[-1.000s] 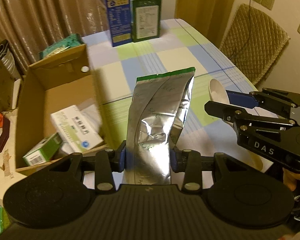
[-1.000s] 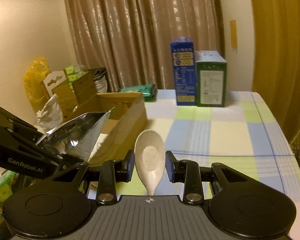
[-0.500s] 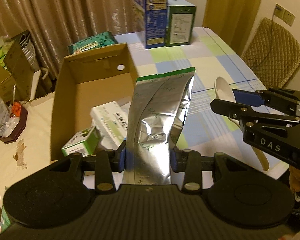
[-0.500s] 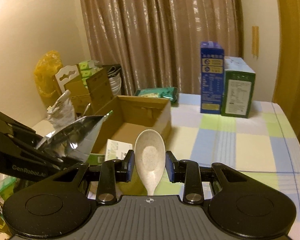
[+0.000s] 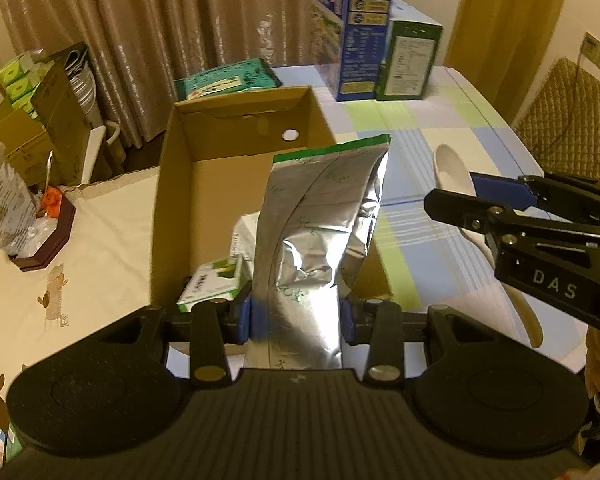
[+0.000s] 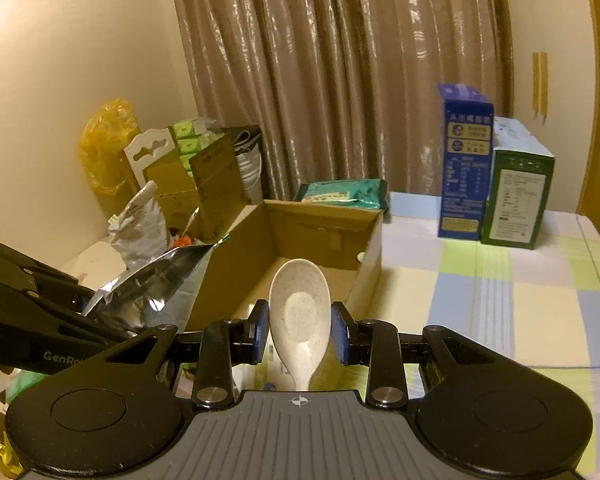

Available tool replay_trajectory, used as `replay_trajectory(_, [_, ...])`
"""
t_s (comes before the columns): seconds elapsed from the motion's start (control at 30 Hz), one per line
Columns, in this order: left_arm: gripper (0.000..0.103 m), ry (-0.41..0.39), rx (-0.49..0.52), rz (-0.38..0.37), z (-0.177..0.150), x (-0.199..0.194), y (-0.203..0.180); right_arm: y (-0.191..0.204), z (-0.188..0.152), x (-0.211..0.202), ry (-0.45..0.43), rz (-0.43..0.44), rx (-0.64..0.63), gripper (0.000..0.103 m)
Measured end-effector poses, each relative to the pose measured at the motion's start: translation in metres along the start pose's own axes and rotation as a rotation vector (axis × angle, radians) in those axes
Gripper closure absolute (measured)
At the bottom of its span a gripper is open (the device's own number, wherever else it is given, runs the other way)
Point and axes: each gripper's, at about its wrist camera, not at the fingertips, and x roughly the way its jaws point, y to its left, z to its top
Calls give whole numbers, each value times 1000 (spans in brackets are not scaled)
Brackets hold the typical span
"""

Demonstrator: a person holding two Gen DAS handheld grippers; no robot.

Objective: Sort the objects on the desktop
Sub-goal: 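Carry the foil bag and spoon over the cardboard box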

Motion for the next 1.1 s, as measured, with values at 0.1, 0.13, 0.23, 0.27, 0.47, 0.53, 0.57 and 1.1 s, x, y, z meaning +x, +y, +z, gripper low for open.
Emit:
replay_trajectory(0.1, [68,-1,-19,5,3,2,12,5,5,10,6,7,3,73])
replay_trajectory(0.13, [68,-2,-24,6,4,2,15,6,7,14,8,9,3,73])
replay_trajectory(0.23, [68,-2,-33,12,8,6,22,11,11,24,13,16,-6,73])
replay_trajectory(0.27, [68,0,-32,15,9,7,23,13,12,27,13,17,-10,73])
replay_trajectory(0.47, [68,3,-32,16,15,13,29,14,20,38,13,25,-12,73])
replay_trajectory(0.53, [68,3,-36,15,17,15,31,13,22,42,14,25,-9,73])
replay_trajectory(0.57, [68,2,-38,15,18,16,32,13,22,43,14,26,-6,73])
replay_trajectory(1.1, [68,-10,-61,16,45,31,53,-2,44,70,12,26,58,73])
